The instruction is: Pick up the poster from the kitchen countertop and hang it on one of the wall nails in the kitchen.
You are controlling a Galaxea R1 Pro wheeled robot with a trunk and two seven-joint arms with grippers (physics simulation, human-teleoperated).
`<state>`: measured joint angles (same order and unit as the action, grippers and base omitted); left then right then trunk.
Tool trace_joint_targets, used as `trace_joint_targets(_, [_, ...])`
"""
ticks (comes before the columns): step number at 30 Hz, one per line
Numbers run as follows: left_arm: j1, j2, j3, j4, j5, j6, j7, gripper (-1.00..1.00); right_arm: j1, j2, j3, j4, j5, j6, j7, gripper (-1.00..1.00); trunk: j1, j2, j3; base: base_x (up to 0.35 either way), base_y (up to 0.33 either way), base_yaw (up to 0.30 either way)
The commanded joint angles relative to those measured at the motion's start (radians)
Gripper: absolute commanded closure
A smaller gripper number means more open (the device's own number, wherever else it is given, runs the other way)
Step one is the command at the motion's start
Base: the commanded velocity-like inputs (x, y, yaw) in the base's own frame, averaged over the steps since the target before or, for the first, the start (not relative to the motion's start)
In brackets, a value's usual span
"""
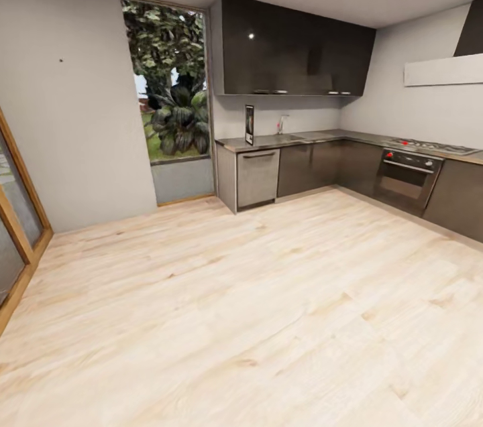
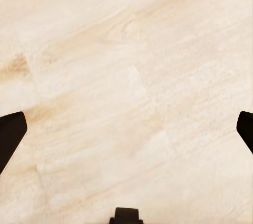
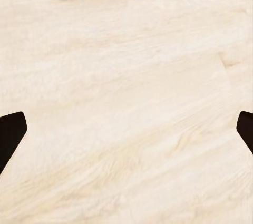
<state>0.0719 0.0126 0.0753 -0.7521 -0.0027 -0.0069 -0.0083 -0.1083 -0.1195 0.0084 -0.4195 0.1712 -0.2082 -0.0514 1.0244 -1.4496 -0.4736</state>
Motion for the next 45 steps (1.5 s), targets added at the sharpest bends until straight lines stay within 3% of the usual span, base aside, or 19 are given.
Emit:
trace_joint_targets(1, [0.000, 0.000, 0.001, -0.001, 0.000, -0.001, -0.001, -1.00, -0.001, 0.000, 0.001, 0.001, 0.010, -0.002, -0.005, -1.00, 0.001, 0.000, -0.001, 0.339, 0.088, 0.000])
trace_joint_targets(45, [0.000, 0.001, 0.001, -0.001, 0.000, -0.001, -0.001, -1.00, -0.001, -0.003, 0.001, 0.001, 0.010, -0.002, -0.005, -1.00, 0.001, 0.000, -0.001, 0.339, 0.015, 0.000])
